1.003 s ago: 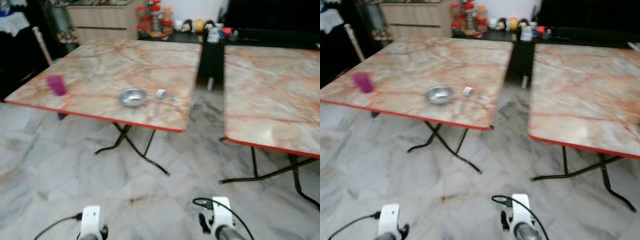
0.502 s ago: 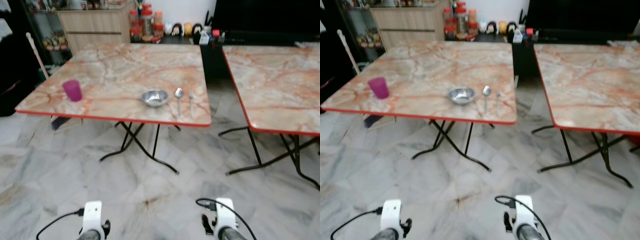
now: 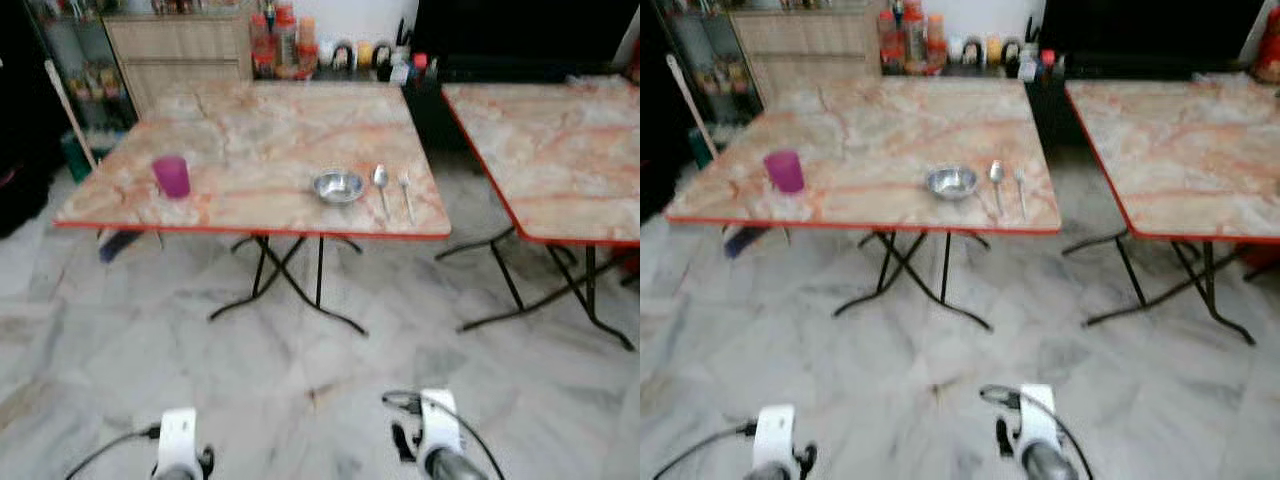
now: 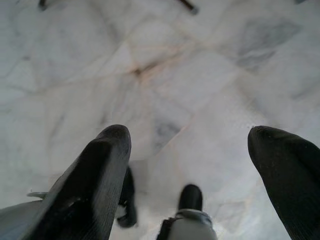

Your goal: Setting the table

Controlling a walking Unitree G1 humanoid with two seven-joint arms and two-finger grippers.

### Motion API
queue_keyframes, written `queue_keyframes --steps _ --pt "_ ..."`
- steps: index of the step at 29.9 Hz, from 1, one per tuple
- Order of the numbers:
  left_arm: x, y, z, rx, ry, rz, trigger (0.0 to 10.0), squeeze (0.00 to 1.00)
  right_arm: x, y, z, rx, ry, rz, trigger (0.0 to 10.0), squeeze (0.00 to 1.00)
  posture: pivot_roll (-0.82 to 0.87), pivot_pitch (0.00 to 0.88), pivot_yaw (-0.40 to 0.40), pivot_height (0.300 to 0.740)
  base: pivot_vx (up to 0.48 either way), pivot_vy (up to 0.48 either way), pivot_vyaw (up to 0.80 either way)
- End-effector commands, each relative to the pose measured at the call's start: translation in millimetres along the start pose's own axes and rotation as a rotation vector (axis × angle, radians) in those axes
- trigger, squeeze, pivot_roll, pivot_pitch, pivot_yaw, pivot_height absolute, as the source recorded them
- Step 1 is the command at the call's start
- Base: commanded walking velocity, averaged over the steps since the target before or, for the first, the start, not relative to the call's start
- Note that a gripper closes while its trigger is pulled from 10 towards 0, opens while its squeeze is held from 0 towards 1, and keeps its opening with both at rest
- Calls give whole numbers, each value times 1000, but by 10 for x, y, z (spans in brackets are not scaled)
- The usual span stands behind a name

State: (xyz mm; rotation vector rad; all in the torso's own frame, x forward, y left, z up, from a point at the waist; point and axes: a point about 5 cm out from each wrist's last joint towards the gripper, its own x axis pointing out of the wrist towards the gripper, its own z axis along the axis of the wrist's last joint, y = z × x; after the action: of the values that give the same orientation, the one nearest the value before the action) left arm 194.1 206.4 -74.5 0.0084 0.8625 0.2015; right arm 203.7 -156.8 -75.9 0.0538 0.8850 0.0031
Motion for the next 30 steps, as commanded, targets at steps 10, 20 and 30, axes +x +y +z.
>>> queue_keyframes --steps 10,20,30 --pt "0 -9 10 -3 -11 -4 10000 0 -7 -44 -10 -6 -1 -9 10000 0 35 0 25 731 316 0 -172" --pt "0 -21 15 -2 -16 -9 10000 0 -6 -36 -11 -3 -3 -6 10000 0 36 0 24 731 323 0 0" --pt "0 -39 19 -1 -18 -14 10000 0 -10 -43 -33 3 8 -3 10000 0 34 0 23 731 338 0 -101"
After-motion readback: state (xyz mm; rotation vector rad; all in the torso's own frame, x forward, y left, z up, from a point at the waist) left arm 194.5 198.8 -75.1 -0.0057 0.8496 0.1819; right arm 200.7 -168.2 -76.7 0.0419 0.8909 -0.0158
